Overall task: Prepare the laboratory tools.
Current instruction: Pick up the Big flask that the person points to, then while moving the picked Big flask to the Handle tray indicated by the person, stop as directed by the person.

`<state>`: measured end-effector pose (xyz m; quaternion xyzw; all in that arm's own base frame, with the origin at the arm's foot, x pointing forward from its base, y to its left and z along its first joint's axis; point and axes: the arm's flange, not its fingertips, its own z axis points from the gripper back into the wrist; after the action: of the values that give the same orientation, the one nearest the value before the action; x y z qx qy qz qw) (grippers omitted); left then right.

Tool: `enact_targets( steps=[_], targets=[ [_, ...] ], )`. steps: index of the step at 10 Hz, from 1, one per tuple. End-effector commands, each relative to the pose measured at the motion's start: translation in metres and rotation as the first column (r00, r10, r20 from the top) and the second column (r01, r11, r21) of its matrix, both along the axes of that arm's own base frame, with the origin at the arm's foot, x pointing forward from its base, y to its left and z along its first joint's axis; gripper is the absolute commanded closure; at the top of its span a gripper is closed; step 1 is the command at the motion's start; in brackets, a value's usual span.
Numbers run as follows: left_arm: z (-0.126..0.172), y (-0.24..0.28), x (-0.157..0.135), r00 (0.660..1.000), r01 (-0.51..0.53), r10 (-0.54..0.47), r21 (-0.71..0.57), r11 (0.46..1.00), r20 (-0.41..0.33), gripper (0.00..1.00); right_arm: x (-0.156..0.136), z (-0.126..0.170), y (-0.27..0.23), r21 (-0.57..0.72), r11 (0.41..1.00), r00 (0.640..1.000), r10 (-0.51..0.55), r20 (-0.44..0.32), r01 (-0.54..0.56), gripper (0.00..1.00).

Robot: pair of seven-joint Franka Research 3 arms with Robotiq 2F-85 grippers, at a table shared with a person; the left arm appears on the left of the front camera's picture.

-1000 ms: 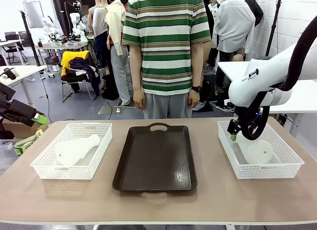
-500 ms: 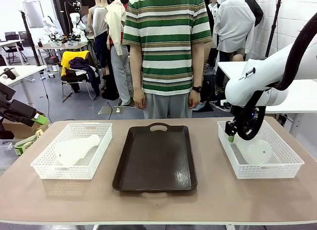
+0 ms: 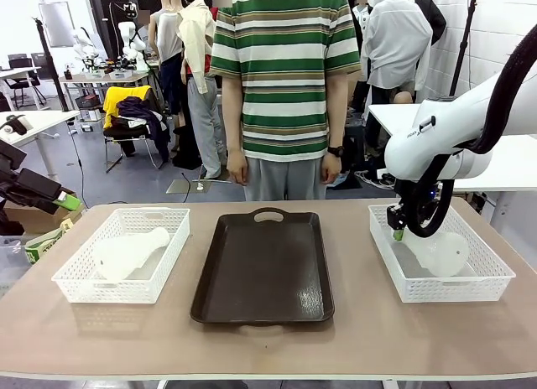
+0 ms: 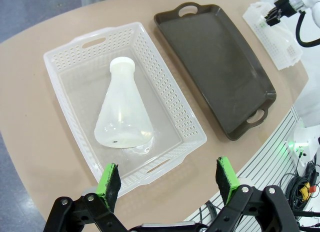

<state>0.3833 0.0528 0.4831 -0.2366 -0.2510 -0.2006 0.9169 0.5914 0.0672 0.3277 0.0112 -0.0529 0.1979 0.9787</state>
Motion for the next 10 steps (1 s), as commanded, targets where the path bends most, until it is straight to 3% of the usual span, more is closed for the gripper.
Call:
enact_targets(
  steps=[1,3,4,10],
  targets=[
    [-0.001,0.003,0.001,1.000,0.020,-0.020,-0.019,1.000,0.015,0.00,0.001,-0.011,-0.002,-0.022,1.000,1.000,-0.006,-0.017,0.005,1.00],
    [-0.001,0.003,0.001,1.000,0.020,-0.020,-0.019,1.000,0.015,0.00,-0.001,-0.008,-0.006,-0.023,1.000,0.999,-0.021,-0.037,0.020,1.00],
    [-0.001,0.003,0.001,1.000,0.020,-0.020,-0.019,1.000,0.015,0.00,0.000,0.000,0.000,0.000,1.000,1.000,0.000,0.000,0.000,1.00],
    [-0.001,0.003,0.001,1.000,0.020,-0.020,-0.019,1.000,0.015,0.00,0.000,0.000,0.000,0.000,1.000,1.000,0.000,0.000,0.000,1.00]
  ],
)
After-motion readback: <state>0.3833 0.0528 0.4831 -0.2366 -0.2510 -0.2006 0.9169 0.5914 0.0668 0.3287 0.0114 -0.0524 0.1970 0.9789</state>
